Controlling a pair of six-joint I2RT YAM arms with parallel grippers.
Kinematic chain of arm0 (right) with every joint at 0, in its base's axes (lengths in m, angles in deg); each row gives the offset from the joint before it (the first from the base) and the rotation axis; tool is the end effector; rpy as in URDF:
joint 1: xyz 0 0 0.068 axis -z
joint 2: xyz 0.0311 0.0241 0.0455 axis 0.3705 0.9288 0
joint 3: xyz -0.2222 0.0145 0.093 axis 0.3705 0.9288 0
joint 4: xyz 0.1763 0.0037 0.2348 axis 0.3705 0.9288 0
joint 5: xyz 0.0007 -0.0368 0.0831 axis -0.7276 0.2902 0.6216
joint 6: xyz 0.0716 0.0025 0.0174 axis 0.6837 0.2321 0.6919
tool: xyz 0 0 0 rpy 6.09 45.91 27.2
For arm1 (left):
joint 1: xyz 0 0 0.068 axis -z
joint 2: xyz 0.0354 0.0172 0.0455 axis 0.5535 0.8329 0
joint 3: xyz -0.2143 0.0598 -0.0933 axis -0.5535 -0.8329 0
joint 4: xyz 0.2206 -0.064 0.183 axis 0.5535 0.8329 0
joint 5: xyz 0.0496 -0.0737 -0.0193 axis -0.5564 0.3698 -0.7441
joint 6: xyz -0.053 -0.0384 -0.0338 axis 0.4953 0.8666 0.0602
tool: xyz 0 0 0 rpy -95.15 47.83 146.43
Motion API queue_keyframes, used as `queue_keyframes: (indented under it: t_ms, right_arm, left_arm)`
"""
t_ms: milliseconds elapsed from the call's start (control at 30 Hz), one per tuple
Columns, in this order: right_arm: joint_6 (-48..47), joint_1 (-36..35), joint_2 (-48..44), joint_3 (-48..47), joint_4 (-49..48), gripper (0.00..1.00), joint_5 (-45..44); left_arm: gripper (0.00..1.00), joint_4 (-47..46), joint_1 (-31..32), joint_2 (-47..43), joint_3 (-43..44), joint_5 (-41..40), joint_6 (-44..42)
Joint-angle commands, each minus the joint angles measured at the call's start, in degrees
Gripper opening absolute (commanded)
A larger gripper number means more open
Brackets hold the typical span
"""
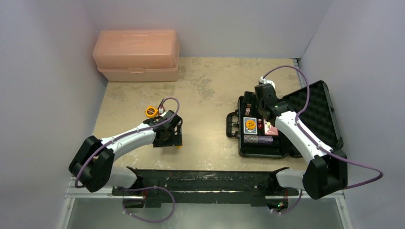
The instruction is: Pack up texas hold em set
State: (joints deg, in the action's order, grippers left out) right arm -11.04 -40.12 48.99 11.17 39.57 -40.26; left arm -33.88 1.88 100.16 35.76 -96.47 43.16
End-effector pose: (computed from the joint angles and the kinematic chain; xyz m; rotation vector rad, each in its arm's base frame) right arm 0.3127 0.0899 0.2103 0.2445 2.3760 0.1015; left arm 0.2236 -0.1442 0.0916 -0.2355 2.7671 -0.0539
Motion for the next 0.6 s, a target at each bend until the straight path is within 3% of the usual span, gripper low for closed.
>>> queue_keyframes:
  t_ms: [0, 567]
  right_arm:
    - [-0.6, -0.2, -0.9, 0.4, -1.2, 0.99, -0.1]
    - [-0.6, -0.2, -0.6, 0.5, -1.3, 0.99, 0.0]
  left_arm:
    - [0.8, -0.9, 3.8, 2.8, 6.6, -1.4, -2.5]
    - [0.73, -0.4, 4.9, 10.2, 10.0, 0.1, -3.9]
